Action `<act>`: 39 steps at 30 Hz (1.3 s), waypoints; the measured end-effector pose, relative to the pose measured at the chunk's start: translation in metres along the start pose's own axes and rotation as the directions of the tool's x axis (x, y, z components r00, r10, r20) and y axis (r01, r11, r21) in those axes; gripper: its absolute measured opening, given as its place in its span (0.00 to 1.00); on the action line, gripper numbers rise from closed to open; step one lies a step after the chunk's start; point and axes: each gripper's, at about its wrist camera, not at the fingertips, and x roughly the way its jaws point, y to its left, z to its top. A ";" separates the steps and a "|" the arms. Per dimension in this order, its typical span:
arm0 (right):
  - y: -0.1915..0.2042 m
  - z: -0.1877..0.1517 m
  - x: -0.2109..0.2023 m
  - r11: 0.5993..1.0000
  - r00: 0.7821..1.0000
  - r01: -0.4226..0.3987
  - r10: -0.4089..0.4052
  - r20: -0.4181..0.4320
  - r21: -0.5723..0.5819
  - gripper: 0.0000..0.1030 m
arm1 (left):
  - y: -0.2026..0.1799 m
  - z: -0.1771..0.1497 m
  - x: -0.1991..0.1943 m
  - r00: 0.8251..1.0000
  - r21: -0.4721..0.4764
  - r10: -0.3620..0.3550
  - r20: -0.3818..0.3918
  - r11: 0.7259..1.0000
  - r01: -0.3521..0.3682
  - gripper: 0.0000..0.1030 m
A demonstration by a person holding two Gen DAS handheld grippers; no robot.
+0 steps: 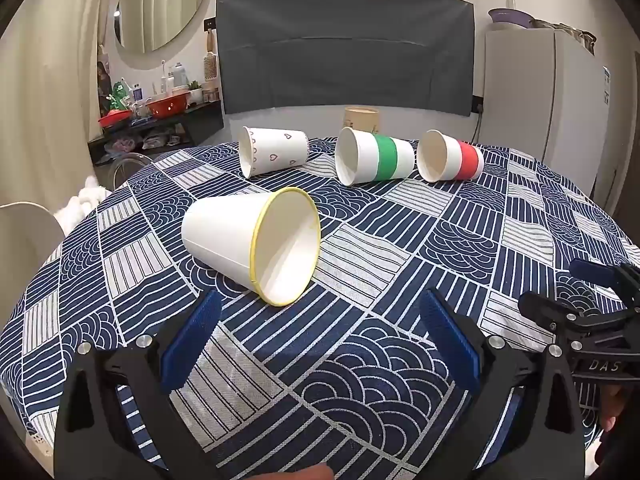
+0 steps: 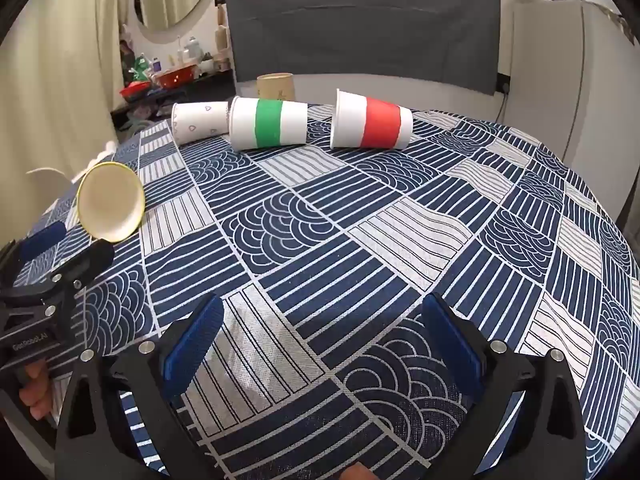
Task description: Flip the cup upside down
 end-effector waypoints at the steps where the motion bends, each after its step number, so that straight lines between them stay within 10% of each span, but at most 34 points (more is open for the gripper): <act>1: 0.000 0.000 0.000 1.000 1.000 -0.001 0.001 0.001 0.001 0.92 | 0.000 0.000 0.000 1.000 -0.002 -0.003 0.000 1.000 0.003 0.94; 39: 0.002 0.001 -0.002 1.000 1.000 0.006 -0.006 0.005 -0.009 0.92 | 0.001 0.001 -0.004 1.000 0.001 0.009 0.013 1.000 -0.009 0.94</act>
